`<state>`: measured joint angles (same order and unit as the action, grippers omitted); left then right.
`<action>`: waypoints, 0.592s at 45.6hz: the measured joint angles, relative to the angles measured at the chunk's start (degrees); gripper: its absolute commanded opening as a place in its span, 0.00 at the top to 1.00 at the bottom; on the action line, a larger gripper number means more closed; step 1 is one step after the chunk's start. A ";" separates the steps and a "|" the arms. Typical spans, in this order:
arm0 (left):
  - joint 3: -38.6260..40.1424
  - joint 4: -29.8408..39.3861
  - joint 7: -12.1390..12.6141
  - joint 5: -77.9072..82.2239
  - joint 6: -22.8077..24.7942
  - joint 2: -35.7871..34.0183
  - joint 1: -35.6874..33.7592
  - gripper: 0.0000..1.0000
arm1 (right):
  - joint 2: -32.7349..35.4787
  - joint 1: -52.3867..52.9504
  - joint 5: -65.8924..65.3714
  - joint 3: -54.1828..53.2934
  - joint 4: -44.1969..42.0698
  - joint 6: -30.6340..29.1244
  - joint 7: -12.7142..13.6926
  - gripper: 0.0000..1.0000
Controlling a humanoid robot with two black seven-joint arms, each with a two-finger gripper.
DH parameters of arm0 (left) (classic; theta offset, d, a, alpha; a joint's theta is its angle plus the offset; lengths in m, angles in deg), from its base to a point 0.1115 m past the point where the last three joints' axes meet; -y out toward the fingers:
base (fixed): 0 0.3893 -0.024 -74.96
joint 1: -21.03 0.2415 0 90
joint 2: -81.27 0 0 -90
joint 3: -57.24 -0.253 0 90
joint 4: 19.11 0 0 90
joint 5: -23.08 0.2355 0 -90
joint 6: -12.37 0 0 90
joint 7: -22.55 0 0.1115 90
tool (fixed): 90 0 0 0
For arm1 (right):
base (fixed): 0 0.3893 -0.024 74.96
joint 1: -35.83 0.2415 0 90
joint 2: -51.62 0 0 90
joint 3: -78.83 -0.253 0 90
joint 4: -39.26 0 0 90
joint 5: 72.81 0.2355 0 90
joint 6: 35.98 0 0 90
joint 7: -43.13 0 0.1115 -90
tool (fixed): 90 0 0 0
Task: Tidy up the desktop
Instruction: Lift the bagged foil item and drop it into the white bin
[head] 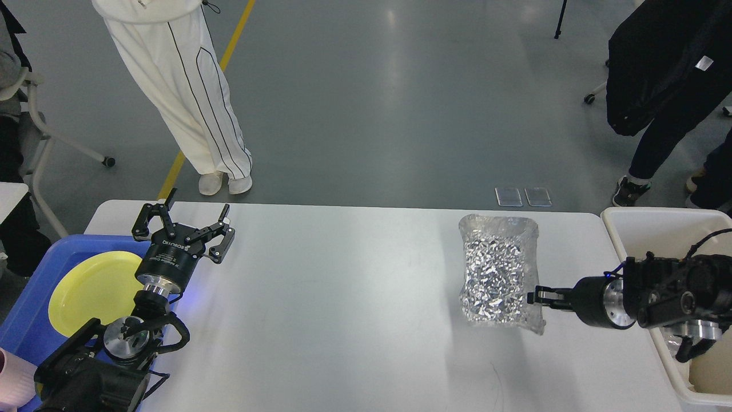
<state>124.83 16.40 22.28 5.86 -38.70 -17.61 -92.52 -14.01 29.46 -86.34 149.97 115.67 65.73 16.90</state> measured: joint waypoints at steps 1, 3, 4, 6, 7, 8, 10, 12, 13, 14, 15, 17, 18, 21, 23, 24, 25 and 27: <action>0.00 -0.01 0.00 -0.01 0.00 0.00 0.00 0.04 | 1.17 3.48 0.23 0.49 0.28 -1.00 0.10 1.00; 0.00 -0.01 0.00 0.00 0.00 0.00 0.00 0.04 | 1.83 5.52 0.30 0.72 0.41 -2.02 0.12 1.00; 0.00 -0.01 -0.01 -0.02 0.00 -0.01 0.00 0.04 | 2.40 7.41 0.34 0.91 0.65 -3.52 0.13 1.00; 0.00 -0.01 0.00 0.00 0.00 0.00 0.00 0.04 | 3.32 10.87 0.33 1.19 0.86 -6.36 0.14 1.00; 0.00 -0.01 0.00 -0.01 0.00 0.00 0.00 0.04 | 3.74 13.07 0.31 1.41 1.18 -8.31 0.13 1.00; 0.00 -0.01 0.00 0.00 0.00 0.00 0.01 0.04 | 3.99 14.75 0.33 1.66 1.54 -9.84 0.10 1.00; 0.00 -0.01 -0.01 -0.02 0.00 -0.01 0.00 0.04 | 4.33 17.97 0.31 2.07 2.61 -12.80 -0.01 1.00; 0.00 -0.01 0.00 0.00 0.00 0.00 0.01 0.04 | 4.51 21.58 0.28 2.33 4.14 -15.55 -0.17 1.00; 0.00 -0.01 0.00 0.00 0.00 0.00 0.01 0.04 | 4.54 23.09 0.25 2.39 4.92 -16.61 -0.22 1.00; 0.00 -0.01 0.00 -0.01 0.00 0.00 0.01 0.04 | 4.55 24.85 0.22 2.45 5.91 -17.75 -0.26 1.00; 0.00 -0.01 0.00 0.00 0.00 0.00 0.01 0.04 | 4.53 26.19 0.21 2.46 6.67 -18.52 -0.28 1.00; 0.00 -0.01 0.00 -0.02 0.00 0.00 0.01 0.04 | 4.38 28.74 0.20 2.46 8.19 -19.75 -0.30 1.00; 0.00 -0.01 0.00 -0.02 0.00 0.00 0.01 0.04 | 4.24 30.15 0.18 2.46 9.10 -20.37 -0.31 1.00; 0.00 -0.01 0.00 -0.02 0.00 0.00 0.01 0.04 | 3.80 33.26 0.13 2.34 11.00 -21.67 -0.32 1.00; 0.00 -0.01 0.00 0.00 0.00 0.00 0.01 0.04 | 3.37 34.74 0.10 2.06 11.74 -22.43 -0.32 1.00; 0.00 -0.01 0.00 0.00 0.00 0.00 0.01 0.04 | 3.20 35.19 0.10 1.96 11.92 -22.69 -0.32 1.00; 0.00 -0.01 0.00 0.00 0.00 0.00 0.01 0.04 | 3.05 35.51 0.10 1.89 12.04 -22.88 -0.31 1.00; 0.00 -0.01 0.00 0.00 0.00 0.00 0.01 0.04 | 2.83 35.74 0.08 1.80 12.05 -23.11 -0.27 1.00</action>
<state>124.83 16.39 22.28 5.86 -38.70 -17.61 -92.52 -11.18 65.20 -86.26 151.77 127.72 42.62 16.62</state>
